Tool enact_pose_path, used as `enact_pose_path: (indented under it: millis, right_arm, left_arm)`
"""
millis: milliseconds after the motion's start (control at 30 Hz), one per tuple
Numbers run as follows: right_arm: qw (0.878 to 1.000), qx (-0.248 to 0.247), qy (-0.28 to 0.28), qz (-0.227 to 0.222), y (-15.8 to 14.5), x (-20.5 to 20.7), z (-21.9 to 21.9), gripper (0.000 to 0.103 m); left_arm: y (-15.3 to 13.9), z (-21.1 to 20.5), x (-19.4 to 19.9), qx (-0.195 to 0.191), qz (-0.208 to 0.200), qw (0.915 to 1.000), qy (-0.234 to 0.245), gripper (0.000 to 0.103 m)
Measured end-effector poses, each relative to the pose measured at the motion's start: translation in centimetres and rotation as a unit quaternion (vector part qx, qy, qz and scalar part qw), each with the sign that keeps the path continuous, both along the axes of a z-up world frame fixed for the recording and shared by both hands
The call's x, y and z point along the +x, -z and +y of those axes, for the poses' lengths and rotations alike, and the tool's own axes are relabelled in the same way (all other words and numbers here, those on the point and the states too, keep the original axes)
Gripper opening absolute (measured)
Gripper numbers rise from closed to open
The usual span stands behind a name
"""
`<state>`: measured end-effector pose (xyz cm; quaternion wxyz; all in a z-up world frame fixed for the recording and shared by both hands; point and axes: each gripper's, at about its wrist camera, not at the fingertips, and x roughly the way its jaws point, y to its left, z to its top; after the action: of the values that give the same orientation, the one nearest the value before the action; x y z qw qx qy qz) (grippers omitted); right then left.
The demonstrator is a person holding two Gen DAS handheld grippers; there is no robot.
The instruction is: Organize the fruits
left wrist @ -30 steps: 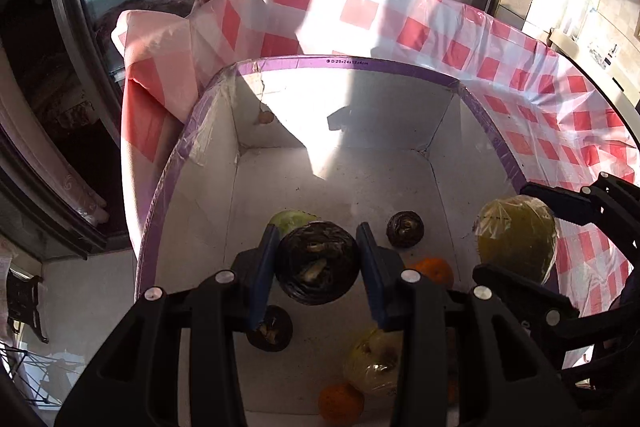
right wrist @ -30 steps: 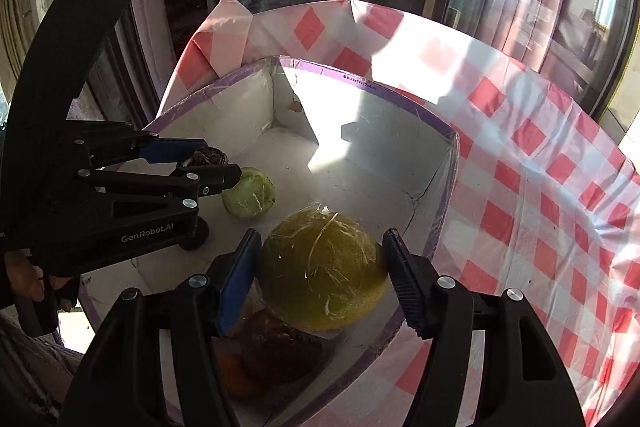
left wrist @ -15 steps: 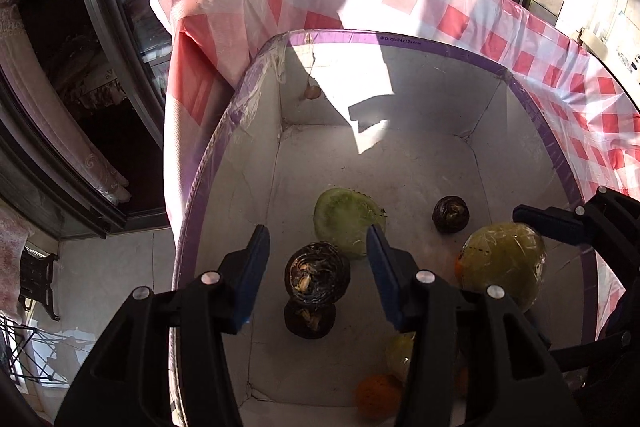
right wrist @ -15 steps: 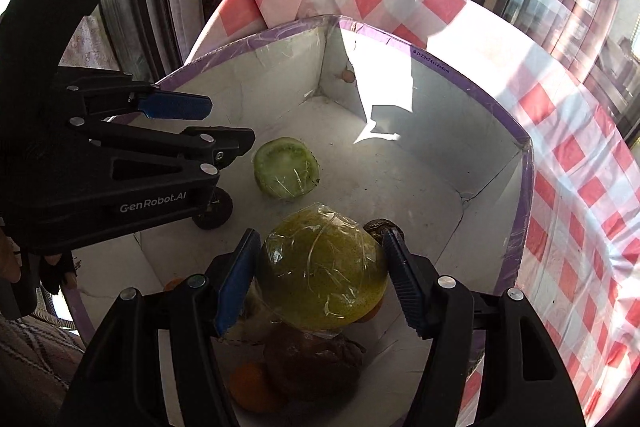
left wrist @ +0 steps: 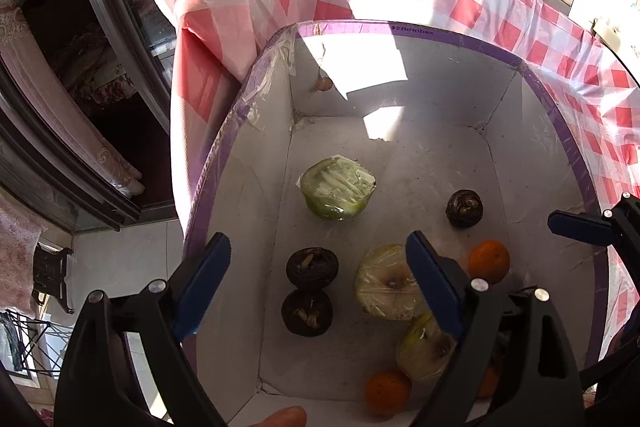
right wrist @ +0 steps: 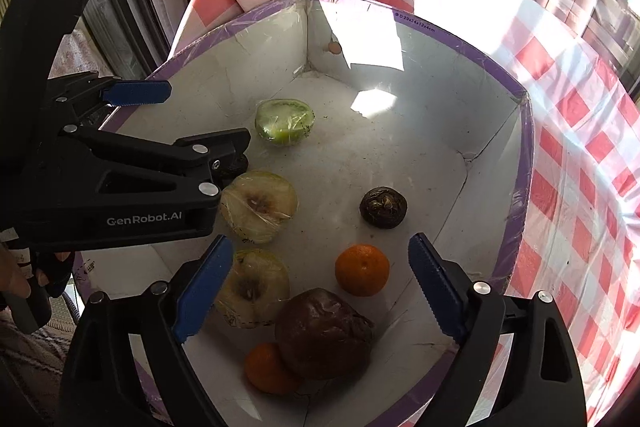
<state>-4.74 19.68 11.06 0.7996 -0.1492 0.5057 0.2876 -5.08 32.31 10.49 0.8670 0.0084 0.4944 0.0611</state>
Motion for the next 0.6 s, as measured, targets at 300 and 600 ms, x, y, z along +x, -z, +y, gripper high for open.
enact_pose_path:
  millis: [300,600]
  right_arm:
    - [0.999,-0.011,0.023,0.029,1.2,0.5,-0.7,0.086]
    - [0.999,-0.019,0.021,0.021,1.2,0.4,-0.7,0.086]
  left_arm:
    - [0.4,-0.6,-0.3,0.040,0.014,0.9991,-0.002,0.097]
    - [1.0,-1.0,-0.2,0.043,0.021,0.9986,0.020,0.098]
